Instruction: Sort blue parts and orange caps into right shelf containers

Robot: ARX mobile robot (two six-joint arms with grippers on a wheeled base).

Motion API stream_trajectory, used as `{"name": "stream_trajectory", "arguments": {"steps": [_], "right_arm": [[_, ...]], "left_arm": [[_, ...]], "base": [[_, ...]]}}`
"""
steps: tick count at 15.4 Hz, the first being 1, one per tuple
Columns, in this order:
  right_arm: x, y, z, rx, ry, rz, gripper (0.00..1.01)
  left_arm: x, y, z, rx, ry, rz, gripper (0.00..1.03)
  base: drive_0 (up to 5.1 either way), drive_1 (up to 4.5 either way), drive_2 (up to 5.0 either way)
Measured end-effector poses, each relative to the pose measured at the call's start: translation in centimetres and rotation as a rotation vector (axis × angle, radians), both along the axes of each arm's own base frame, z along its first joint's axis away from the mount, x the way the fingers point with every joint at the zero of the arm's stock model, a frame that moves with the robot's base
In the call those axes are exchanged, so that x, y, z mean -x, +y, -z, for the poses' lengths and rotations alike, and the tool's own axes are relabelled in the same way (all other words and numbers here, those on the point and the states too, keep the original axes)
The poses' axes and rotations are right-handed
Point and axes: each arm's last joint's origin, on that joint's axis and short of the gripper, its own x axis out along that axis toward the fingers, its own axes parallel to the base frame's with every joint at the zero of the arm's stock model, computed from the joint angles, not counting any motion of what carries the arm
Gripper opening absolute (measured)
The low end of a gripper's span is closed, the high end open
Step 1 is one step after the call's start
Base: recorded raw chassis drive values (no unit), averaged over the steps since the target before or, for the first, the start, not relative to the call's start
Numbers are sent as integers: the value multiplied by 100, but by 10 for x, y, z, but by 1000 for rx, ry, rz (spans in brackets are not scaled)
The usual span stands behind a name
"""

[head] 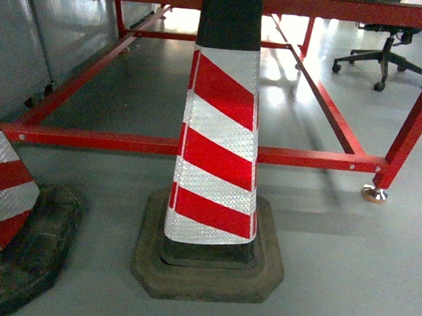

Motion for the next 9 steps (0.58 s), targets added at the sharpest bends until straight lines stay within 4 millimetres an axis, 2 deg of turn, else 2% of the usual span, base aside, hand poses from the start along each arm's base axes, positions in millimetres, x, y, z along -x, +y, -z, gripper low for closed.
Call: {"name": "stream_trajectory", "arguments": {"steps": [9], "right_arm": [[0, 0, 0, 0, 0, 0, 98]], "left_arm": [[0, 0, 0, 0, 0, 0, 98]], "base": [[0, 0, 0]]}}
